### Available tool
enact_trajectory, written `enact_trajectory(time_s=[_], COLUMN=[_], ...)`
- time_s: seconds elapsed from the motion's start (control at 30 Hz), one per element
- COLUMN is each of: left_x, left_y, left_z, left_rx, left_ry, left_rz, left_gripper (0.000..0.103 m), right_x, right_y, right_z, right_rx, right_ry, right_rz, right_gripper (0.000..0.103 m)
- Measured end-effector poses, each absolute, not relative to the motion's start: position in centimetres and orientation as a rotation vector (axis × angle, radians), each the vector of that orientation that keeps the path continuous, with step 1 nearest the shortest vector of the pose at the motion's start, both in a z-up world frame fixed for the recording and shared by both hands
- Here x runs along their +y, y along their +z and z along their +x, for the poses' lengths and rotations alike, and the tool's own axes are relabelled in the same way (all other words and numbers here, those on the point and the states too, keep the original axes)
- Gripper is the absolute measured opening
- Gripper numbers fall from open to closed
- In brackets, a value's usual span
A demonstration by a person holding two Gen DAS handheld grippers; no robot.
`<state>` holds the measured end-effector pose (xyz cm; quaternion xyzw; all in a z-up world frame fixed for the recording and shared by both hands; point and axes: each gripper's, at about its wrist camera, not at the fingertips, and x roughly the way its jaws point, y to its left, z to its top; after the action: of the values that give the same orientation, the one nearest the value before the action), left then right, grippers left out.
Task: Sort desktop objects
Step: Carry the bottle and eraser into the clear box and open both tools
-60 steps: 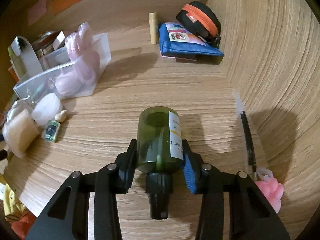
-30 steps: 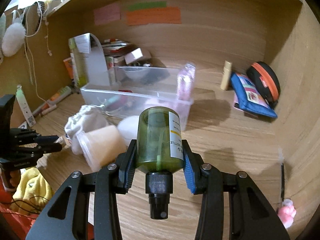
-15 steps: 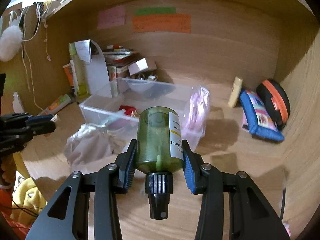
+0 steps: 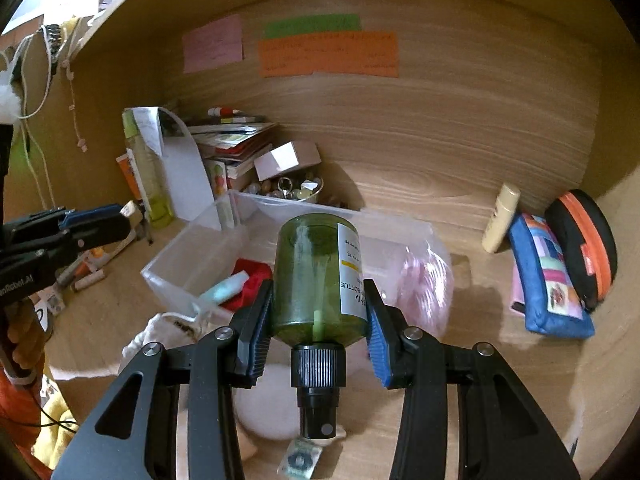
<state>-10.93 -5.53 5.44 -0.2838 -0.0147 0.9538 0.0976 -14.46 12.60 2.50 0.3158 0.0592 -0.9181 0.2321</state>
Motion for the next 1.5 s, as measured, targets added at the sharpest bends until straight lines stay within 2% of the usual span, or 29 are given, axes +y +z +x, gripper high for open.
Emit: enact_trajectory(time_s=[0.5, 0.9, 1.5], left_x=[-5.7, -5.7, -5.0], left_y=[4.6, 0.5, -2.5], left_z=[-17.8, -23.1, -24.6], left_rx=[-0.067, -0.129, -0.021], left_ry=[2.804, 2.757, 2.767], left_rz=[-0.959, -1.096, -1.256], left_gripper=[0.023, 0.023, 0.023], right_x=[10.6, 10.0, 6.4], right_y=[2.1, 0.6, -1.7], right_z=[-21.0, -22.9, -22.3], right_rx=[0.16, 0.164, 0.552], right_ry=[-2.501, -2.512, -2.602], right_rz=[0.933, 0.958, 0.945], right_gripper=[0.038, 0.038, 0.038])
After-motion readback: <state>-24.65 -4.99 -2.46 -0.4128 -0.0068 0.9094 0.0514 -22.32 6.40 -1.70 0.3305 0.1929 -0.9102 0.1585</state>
